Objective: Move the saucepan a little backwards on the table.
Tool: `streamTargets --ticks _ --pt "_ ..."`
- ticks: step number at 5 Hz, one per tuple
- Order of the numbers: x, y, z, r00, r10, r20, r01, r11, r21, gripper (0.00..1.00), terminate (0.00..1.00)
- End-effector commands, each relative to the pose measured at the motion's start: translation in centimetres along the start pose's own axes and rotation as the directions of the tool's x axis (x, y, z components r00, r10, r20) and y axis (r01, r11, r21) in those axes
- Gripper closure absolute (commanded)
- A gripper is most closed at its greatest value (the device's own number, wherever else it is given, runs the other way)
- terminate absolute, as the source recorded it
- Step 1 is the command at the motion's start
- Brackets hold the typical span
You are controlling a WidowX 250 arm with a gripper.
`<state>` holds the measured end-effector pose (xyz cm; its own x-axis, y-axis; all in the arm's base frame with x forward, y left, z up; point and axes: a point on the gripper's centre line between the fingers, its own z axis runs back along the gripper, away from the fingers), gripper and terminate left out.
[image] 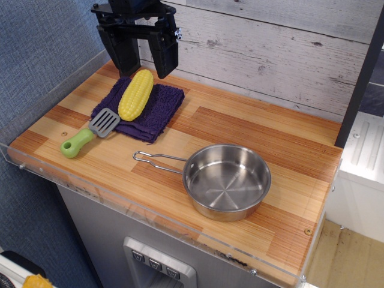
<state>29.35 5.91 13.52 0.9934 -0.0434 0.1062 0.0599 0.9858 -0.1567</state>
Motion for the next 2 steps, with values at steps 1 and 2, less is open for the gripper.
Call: streamTargets --ticks 1,2 --pt "0.0 0.0 0.0 1.000 0.000 0.000 0.000 1.000 0.000 0.00 0.00" --pt "0.1 2.9 0.7 0.993 0.118 0.003 -0.118 0.991 0.066 0.00 0.00"
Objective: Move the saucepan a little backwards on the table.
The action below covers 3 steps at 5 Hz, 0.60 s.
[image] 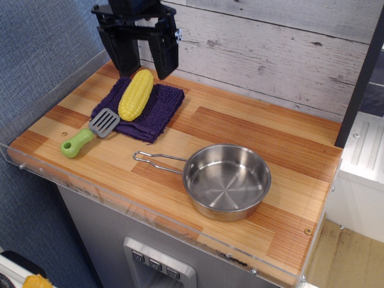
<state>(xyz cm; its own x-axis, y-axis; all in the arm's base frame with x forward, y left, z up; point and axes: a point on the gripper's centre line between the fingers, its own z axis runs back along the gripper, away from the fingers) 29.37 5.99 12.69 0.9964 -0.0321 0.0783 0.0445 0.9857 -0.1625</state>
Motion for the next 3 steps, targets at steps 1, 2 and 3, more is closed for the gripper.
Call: streamTargets --ticks 1,2,3 --pt "0.0 4.6 0.6 0.986 0.160 0.043 -0.162 0.985 0.053 0.00 0.00" --pt "0.2 -0.3 -1.0 0.998 0.069 -0.006 -0.069 0.998 0.012 0.00 0.00" --pt "-0.2 -4.7 -2.4 1.000 -0.003 -0.017 0.002 1.000 -0.017 0.00 0.00"
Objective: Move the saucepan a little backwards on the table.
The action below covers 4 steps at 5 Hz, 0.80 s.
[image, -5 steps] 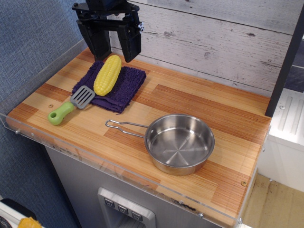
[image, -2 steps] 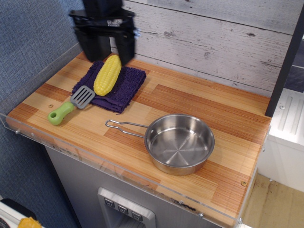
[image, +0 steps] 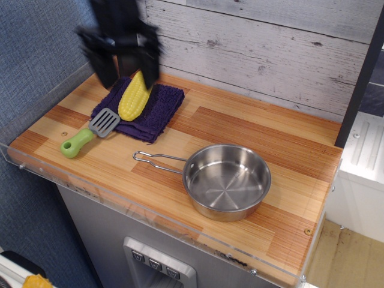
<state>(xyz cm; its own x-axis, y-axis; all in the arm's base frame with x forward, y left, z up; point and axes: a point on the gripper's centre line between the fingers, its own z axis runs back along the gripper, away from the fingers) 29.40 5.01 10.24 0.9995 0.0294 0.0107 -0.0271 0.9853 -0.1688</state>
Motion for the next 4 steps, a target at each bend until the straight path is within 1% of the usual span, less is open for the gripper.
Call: streamTargets --ticks 1,2,4 --pt "-0.6 -7.0 -1.7 0.989 -0.144 0.045 0.144 0.989 -0.007 0.00 0.00" --pt "-1.2 -8.6 -2.8 0.982 -0.185 0.043 0.185 0.983 -0.003 0.00 0.00" --pt "-2.6 -10.8 -6.9 0.972 -0.236 0.004 0.236 0.971 0.045 0.00 0.00"
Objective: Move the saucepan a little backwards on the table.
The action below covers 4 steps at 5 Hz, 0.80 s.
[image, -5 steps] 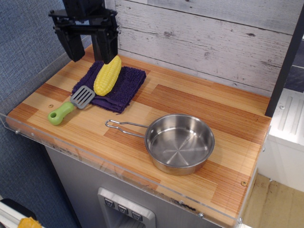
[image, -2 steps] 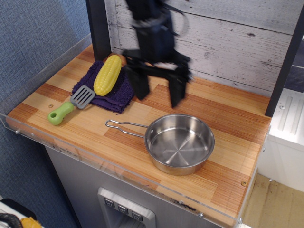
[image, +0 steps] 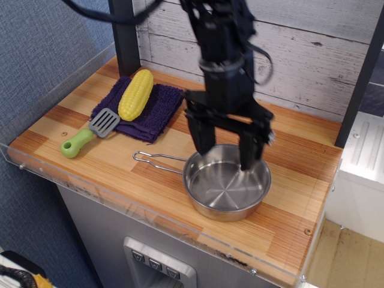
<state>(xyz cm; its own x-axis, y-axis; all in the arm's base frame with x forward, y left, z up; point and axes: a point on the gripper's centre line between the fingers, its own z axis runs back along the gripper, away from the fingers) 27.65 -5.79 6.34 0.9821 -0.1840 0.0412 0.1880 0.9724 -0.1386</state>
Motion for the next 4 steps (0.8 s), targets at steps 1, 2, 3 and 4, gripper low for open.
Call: streamTargets --ticks 1,2,3,4 --pt "-0.3 -2.0 -2.4 1.000 -0.026 -0.010 0.027 0.999 0.035 0.00 0.00" --pt "-0.7 -2.6 -3.8 0.999 -0.031 -0.024 0.032 0.998 0.051 0.00 0.00" --pt "-1.1 -2.5 -4.9 0.998 -0.033 -0.045 0.036 0.996 0.077 0.00 0.00" --pt "-1.4 -1.8 -5.3 0.999 -0.024 -0.038 0.028 0.994 0.106 1.00 0.00"
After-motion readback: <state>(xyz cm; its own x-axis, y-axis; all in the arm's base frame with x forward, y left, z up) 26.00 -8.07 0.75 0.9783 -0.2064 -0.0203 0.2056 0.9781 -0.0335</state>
